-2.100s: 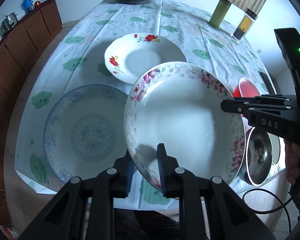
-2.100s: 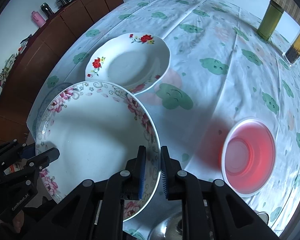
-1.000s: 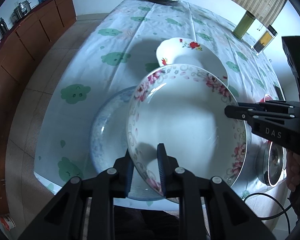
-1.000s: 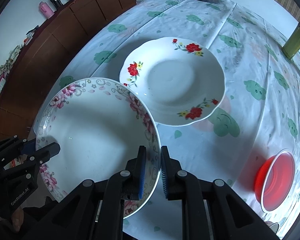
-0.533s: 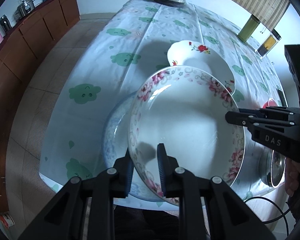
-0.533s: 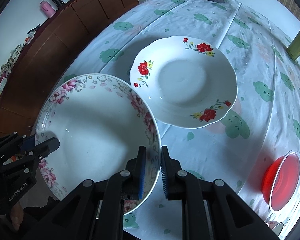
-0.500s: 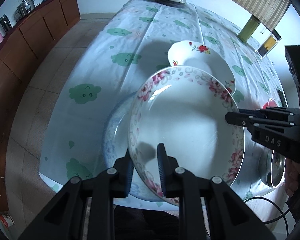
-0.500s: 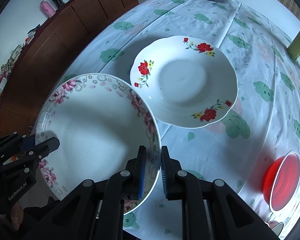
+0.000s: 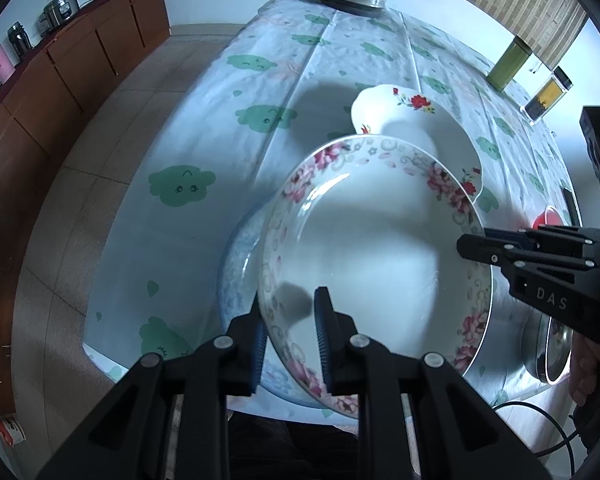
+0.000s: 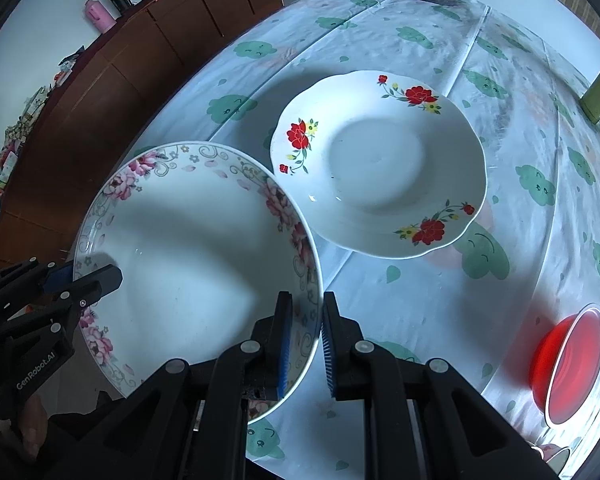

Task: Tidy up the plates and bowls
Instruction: 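Lower the pink-floral plate onto the blue-patterned plate with both grippers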

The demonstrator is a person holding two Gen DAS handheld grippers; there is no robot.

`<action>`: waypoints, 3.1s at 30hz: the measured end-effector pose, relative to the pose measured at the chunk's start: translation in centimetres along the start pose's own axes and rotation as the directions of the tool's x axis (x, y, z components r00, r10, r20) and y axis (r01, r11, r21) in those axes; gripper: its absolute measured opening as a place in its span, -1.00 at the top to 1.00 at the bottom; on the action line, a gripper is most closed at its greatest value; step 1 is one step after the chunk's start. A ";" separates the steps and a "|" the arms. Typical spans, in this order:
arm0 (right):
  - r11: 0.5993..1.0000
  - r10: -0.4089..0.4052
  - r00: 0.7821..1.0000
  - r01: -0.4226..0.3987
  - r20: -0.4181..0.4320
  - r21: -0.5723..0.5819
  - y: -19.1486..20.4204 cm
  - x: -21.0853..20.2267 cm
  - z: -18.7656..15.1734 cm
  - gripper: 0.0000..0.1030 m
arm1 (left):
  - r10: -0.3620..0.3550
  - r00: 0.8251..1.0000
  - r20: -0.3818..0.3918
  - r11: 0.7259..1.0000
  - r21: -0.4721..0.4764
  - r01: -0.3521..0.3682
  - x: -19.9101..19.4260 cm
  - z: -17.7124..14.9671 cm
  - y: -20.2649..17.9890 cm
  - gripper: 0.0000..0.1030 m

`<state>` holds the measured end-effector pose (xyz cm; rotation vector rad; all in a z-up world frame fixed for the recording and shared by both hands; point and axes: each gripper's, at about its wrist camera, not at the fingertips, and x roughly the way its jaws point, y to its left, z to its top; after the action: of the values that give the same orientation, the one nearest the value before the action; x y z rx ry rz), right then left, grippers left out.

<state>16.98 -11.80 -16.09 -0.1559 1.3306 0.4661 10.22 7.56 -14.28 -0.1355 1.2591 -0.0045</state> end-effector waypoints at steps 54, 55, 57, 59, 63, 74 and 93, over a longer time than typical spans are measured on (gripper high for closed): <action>0.999 0.032 0.999 -0.033 -0.042 -0.014 2.4 2.0 -0.6 0.70 | 0.010 1.000 -0.021 0.999 -0.040 -0.011 2.4 1.4 3.3 0.60; 0.999 0.031 0.999 -0.032 -0.042 -0.013 2.4 2.0 -0.7 0.70 | 0.009 1.000 -0.020 0.999 -0.038 -0.010 2.4 1.4 3.3 0.60; 0.999 0.031 0.999 -0.032 -0.044 -0.010 2.4 2.0 -0.6 0.70 | 0.006 1.000 -0.017 0.999 -0.032 -0.007 2.5 1.4 3.2 0.60; 1.000 0.027 0.999 -0.027 -0.042 -0.011 2.3 1.9 -0.8 0.70 | 0.002 1.000 -0.017 1.000 -0.029 -0.002 2.5 1.3 3.2 0.60; 1.000 0.028 0.999 -0.029 -0.044 -0.006 2.3 1.9 -0.9 0.70 | 0.011 1.000 -0.010 1.000 -0.015 -0.011 2.6 1.3 3.1 0.60; 0.999 0.024 0.999 -0.025 -0.045 -0.021 2.9 2.0 -1.1 0.70 | 0.017 1.000 -0.010 1.000 -0.019 -0.018 2.7 1.3 3.7 0.58; 0.999 0.028 0.999 -0.028 -0.037 -0.022 3.1 2.5 -1.1 0.70 | 0.030 0.999 -0.019 0.999 -0.010 -0.031 3.6 1.2 3.9 0.55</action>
<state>15.07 -8.81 -18.27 -0.1651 1.3650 0.5040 12.15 11.23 -17.70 -0.1255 1.2806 0.0271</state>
